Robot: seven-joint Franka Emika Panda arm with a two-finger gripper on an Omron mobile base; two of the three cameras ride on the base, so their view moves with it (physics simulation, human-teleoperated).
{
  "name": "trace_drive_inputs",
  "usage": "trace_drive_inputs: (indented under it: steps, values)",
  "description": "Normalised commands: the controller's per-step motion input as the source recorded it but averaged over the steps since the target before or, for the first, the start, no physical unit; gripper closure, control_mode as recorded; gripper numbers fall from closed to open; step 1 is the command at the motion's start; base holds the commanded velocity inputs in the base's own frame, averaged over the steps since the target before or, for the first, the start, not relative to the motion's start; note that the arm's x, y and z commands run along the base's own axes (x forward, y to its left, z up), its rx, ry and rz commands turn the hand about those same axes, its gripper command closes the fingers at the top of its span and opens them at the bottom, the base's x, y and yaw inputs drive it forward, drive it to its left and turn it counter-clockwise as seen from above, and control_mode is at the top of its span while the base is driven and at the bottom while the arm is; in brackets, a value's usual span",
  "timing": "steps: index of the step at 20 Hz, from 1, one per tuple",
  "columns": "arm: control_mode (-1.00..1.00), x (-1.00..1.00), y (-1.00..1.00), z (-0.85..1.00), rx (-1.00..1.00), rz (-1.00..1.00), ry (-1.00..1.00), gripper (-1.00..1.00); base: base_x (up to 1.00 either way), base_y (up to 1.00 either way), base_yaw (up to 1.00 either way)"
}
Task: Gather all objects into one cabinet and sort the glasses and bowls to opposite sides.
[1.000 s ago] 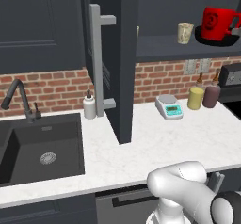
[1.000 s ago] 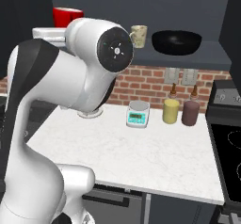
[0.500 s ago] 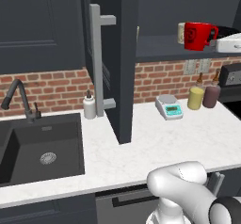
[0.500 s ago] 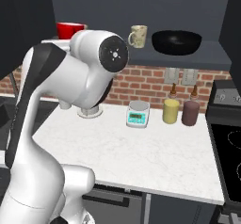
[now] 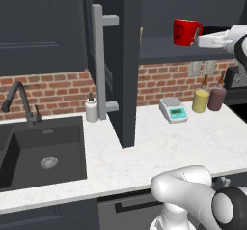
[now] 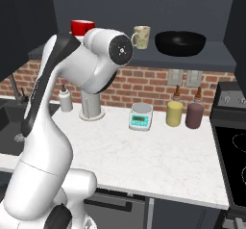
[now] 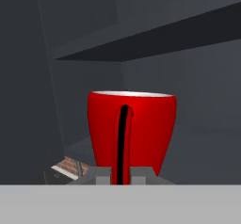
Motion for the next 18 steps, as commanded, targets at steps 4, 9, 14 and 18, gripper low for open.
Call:
trace_drive_inputs:
  steps: [4, 9, 14, 18]
  values:
    - [-1.0, 0.59, 0.0, -0.27, -0.08, 0.0, 0.0, 1.0, 0.0, 0.0, 0.0]
    - [-1.0, 0.69, -0.03, -0.23, -0.05, 0.0, 0.0, 1.0, 0.0, 0.0, 0.0]
    - [-1.0, 0.76, -0.12, -0.05, 0.0, 0.0, 0.0, 1.0, 0.0, 0.0, 0.0]
    - [-1.0, 0.73, -0.2, -0.07, 0.0, 0.0, 0.0, 1.0, 0.0, 0.0, 0.0]
